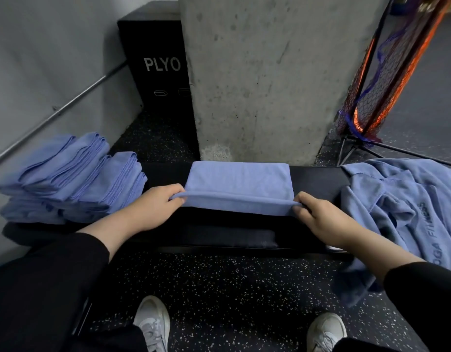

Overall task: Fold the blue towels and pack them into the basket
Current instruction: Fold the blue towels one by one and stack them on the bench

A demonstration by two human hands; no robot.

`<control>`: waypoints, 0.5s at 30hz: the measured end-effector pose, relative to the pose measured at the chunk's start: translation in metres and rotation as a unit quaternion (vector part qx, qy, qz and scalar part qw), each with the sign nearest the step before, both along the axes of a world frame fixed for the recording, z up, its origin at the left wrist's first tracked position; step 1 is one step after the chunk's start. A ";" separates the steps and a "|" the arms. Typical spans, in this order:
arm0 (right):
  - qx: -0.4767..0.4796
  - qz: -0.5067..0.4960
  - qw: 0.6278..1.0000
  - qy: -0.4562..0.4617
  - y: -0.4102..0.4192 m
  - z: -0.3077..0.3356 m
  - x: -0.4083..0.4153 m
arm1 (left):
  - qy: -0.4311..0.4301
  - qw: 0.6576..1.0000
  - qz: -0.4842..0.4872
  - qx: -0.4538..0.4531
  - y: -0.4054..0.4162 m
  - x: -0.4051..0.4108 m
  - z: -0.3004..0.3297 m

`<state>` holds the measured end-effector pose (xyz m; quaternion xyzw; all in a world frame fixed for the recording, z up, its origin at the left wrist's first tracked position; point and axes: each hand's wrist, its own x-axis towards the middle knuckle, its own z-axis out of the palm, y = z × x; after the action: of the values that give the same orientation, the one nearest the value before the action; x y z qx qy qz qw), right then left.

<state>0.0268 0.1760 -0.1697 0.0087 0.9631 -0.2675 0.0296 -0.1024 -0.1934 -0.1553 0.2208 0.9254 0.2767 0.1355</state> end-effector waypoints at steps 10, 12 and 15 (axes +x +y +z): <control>0.002 0.030 0.994 -0.100 -0.011 0.043 0.015 | -0.241 0.967 -0.014 0.078 -0.019 0.023 0.024; -0.010 0.004 0.997 -0.082 -0.011 0.046 0.011 | -0.227 0.971 0.005 0.079 -0.018 0.022 0.024; -0.009 -0.046 0.998 -0.036 -0.014 0.044 -0.002 | -0.161 0.981 0.056 0.089 -0.014 0.010 0.019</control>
<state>0.0249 0.1624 -0.1255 0.0622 0.9574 -0.2772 0.0522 -0.0925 -0.2071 -0.1367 0.1324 0.8742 0.3968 0.2463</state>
